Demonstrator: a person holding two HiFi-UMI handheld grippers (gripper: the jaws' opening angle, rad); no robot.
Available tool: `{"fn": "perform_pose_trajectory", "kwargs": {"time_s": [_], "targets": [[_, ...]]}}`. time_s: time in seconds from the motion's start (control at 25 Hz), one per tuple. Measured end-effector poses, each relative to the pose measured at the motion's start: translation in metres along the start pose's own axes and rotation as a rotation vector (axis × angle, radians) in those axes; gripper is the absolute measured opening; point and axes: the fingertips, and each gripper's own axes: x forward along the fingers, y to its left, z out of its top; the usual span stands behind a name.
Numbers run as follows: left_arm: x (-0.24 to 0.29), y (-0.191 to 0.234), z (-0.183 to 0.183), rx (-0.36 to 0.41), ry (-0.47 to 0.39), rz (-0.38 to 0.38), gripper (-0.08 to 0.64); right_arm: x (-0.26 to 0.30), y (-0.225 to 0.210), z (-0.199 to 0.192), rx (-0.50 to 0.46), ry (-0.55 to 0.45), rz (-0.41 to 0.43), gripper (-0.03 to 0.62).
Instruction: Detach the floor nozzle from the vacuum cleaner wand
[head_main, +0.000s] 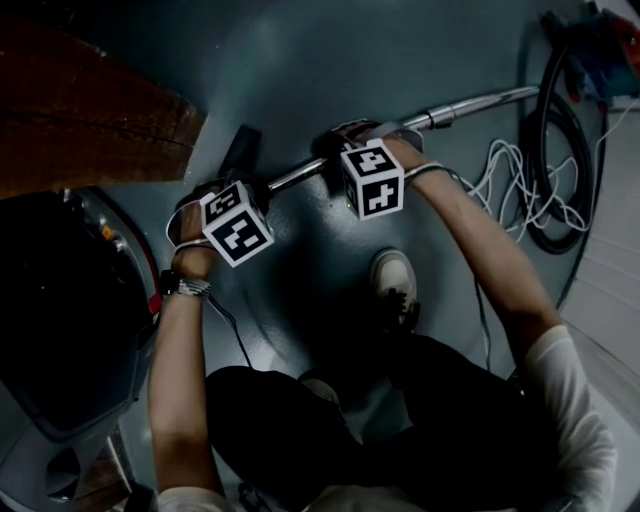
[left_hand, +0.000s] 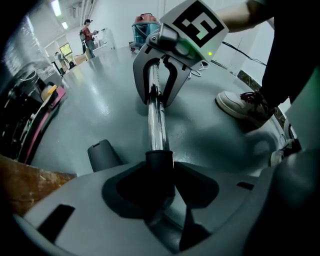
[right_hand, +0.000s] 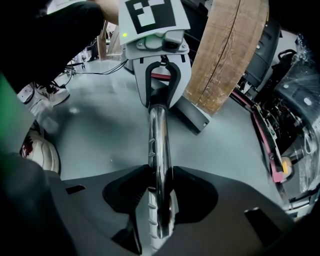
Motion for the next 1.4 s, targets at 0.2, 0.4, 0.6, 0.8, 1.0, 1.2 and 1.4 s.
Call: {"fn": "perform_pose_trajectory", "kwargs": {"time_s": [0.2,0.4,0.6,0.8,1.0,1.2,1.4], "targets": [[-0.002,0.001,-0.001,0.020,0.012,0.025,0.172,-0.002,-0.002,0.002,0.006,-0.008,-0.001,0.170],[-0.003,-0.003,-0.001,-0.095,-0.044,-0.044,0.167,-0.004,0.000,0.003,0.003,-0.021,-0.010,0.170],[-0.011,-0.004,0.001,-0.229,-0.102,-0.148,0.163,-0.007,0.004,0.005,-0.027,-0.028,-0.014,0.169],[-0.008,-0.010,-0.029,-0.247,-0.089,-0.146,0.162,-0.008,-0.002,-0.018,-0.029,0.041,-0.044,0.167],[-0.009,-0.012,-0.051,-0.161,-0.031,-0.095,0.162,-0.009,-0.006,-0.032,-0.004,0.074,-0.048,0.167],[-0.008,-0.026,-0.050,-0.124,-0.025,-0.128,0.163,-0.004,0.000,-0.033,-0.015,0.100,-0.027,0.167],[-0.001,-0.040,-0.054,-0.038,0.038,-0.137,0.164,0.000,0.006,-0.035,-0.025,0.116,-0.024,0.154]]}}
